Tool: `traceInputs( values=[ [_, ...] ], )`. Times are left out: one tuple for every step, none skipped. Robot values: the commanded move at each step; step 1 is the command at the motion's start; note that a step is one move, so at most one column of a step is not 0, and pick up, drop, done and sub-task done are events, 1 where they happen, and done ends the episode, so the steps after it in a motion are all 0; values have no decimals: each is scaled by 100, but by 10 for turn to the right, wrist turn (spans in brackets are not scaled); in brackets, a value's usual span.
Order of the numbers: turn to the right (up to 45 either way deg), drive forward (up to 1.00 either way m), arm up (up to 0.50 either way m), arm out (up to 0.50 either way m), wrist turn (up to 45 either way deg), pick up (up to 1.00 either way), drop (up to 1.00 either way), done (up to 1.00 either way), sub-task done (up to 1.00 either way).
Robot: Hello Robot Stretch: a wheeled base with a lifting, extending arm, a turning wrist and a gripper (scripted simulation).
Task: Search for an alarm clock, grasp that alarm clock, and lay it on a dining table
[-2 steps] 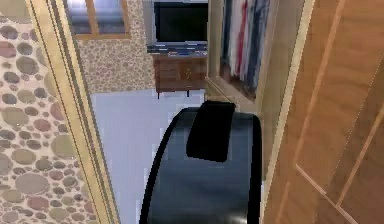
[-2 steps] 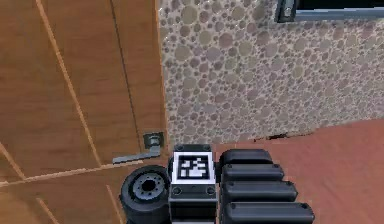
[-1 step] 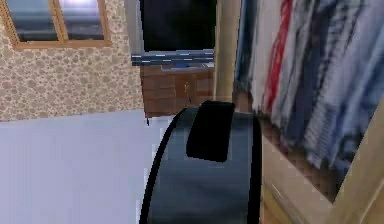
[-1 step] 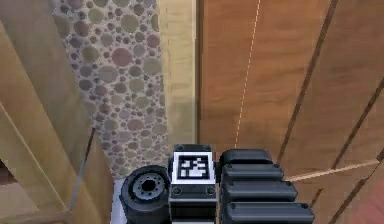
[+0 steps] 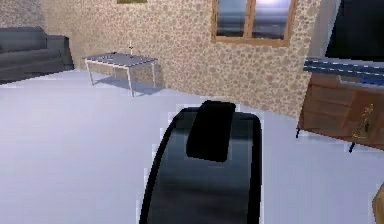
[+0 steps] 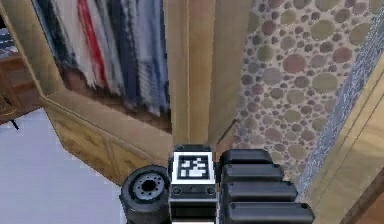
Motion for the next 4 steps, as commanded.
traceInputs(
  values=[
    [-90,0,0,0,0,0,0,0,0],
    [-30,0,0,0,0,0,0,0,0],
    [0,30,0,0,0,0,0,0,0],
    [-180,0,0,0,0,0,0,0,0]
  ],
)
